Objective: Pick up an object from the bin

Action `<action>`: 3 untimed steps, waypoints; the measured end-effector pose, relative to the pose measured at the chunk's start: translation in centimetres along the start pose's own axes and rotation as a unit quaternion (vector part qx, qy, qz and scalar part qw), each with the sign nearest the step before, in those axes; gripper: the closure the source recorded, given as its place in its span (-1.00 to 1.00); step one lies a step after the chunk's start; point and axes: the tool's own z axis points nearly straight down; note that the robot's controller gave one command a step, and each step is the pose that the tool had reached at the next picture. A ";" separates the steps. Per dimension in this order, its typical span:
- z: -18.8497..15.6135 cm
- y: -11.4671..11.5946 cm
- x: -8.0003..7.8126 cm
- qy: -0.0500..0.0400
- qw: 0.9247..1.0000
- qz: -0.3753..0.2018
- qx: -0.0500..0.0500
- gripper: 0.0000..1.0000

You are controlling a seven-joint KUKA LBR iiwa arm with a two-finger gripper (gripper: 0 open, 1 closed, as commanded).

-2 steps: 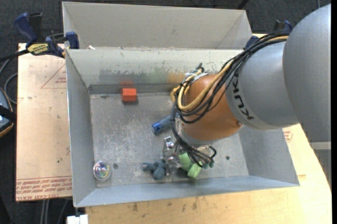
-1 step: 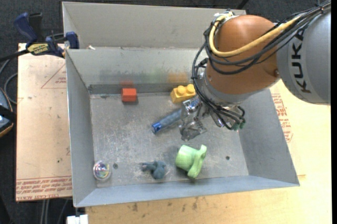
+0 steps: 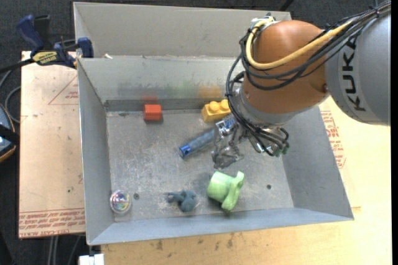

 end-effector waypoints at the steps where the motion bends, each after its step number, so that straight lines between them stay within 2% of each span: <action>1: 9.7 4.3 1.2 0.006 0.999 -0.033 -0.002 -1.00; 2: 16.1 4.2 0.8 -0.015 0.992 -0.124 0.004 -1.00; 3: 16.3 4.3 1.4 -0.003 0.992 -0.123 0.001 1.00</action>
Offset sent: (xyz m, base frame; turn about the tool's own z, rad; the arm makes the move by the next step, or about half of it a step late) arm -0.0240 0.0335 -0.0922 -0.0609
